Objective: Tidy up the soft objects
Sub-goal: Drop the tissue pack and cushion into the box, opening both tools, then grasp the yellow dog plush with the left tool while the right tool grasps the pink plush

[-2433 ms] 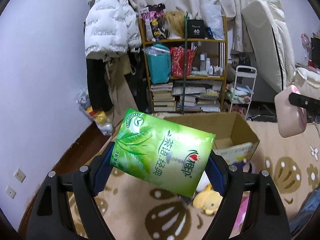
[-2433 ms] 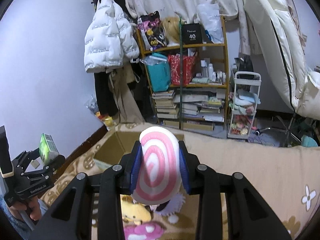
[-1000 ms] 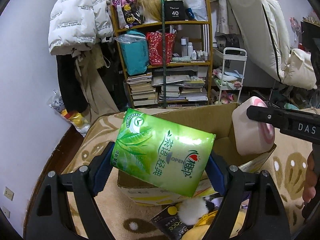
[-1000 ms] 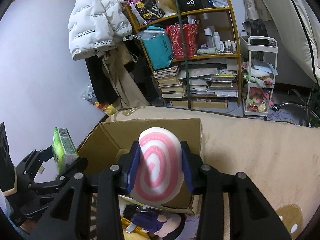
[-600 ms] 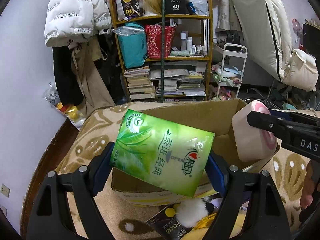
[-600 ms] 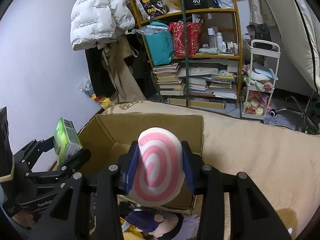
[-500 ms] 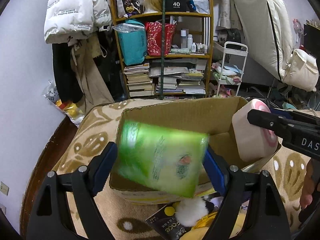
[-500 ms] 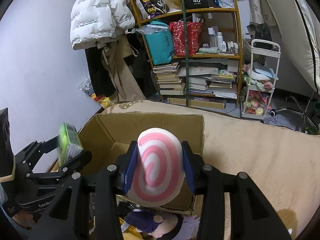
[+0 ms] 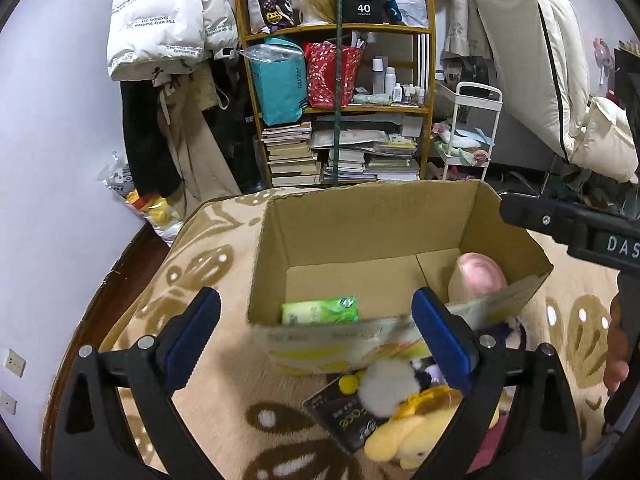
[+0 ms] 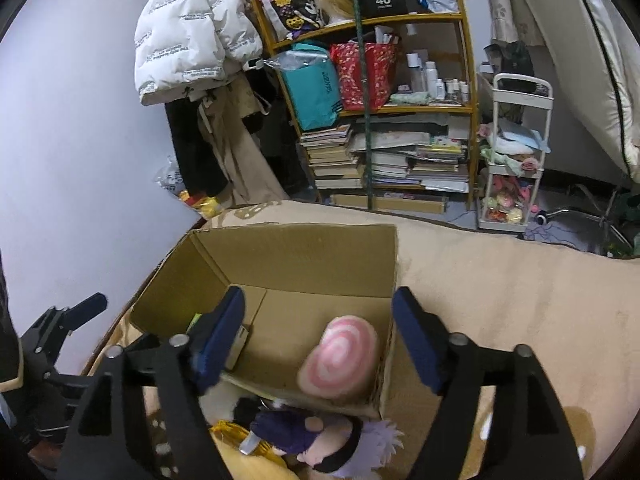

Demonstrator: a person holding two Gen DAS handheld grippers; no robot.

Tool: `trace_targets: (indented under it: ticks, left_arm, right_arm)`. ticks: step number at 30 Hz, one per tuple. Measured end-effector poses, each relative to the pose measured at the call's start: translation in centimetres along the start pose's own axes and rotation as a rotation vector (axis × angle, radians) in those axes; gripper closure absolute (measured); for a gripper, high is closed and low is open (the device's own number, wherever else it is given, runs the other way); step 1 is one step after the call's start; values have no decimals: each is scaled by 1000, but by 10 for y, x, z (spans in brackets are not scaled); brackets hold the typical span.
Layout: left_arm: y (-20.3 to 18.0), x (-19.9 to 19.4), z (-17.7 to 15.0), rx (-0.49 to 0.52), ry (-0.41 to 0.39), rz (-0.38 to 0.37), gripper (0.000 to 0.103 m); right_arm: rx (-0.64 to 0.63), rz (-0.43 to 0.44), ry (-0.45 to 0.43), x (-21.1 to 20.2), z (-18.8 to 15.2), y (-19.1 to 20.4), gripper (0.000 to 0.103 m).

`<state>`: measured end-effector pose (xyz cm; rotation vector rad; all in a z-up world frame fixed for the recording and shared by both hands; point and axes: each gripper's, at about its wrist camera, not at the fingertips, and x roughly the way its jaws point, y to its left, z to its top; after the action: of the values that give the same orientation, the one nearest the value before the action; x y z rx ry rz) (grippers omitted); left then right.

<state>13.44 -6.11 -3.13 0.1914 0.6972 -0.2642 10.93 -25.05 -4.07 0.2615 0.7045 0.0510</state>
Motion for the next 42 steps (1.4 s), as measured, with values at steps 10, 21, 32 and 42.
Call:
trace_targets:
  ticks: [10,21,32,42]
  left_arm:
    - [17,-43,-18,-58,40,12,7]
    - [22,-81,-32,-64,61,22,7]
    - [19,-83,-55,-60,120,0,7]
    - [10,-64,-63,-77,142,-49,7]
  right_arm:
    - [-11,-1,7,-38,-11,9,4]
    - [-15,-27,74,-79,-35,15,3]
    - [26,-44,221,-76,-70,6,3]
    - [15,-38,341,-44,-87,12,3]
